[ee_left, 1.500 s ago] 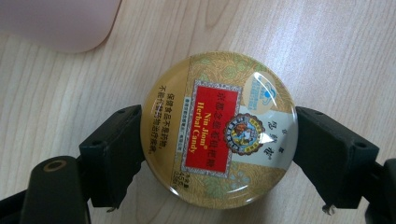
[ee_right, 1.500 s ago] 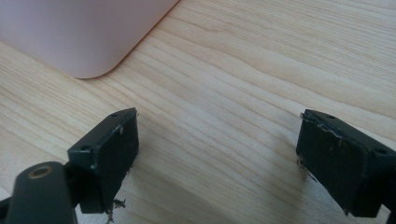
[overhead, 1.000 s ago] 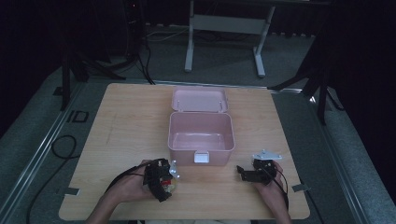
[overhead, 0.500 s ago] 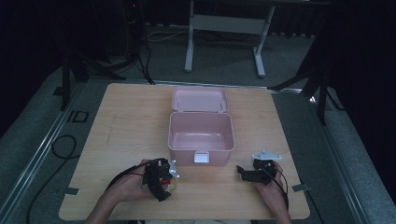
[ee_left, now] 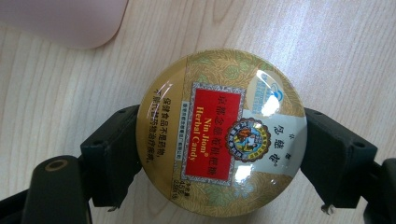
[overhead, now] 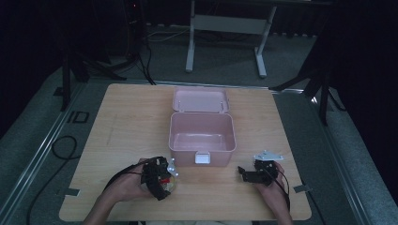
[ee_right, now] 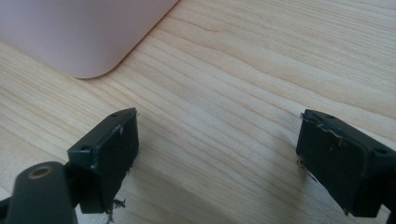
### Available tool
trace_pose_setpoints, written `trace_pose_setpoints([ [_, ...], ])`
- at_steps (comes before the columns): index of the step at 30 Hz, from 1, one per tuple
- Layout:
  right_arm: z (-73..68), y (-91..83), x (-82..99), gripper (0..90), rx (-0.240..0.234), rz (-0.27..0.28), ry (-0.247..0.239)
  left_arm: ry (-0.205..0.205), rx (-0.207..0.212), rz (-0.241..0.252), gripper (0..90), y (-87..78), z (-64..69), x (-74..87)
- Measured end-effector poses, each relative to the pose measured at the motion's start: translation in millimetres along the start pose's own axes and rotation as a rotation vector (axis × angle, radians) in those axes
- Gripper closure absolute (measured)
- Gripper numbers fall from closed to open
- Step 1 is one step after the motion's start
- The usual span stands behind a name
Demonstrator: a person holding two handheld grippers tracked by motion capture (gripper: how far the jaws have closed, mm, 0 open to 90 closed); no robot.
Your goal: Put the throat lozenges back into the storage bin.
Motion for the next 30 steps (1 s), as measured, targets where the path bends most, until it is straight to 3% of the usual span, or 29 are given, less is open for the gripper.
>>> trace_pose_setpoints([
  [30, 0.0, 0.0, 0.0, 12.9, 0.0, 0.0, -0.001, -0.043, -0.047, -0.006, 20.3, -26.3, -7.4, 11.5],
])
Point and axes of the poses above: each handheld gripper's, and its own axes: y roughly forward along the jaws, x roughly out of its underside, z roughly to its right, the point moved 3 cm from there along y, roughly forward along the jaws, and after that the axes turned 13 degrees about x, right-handed, at the moved point
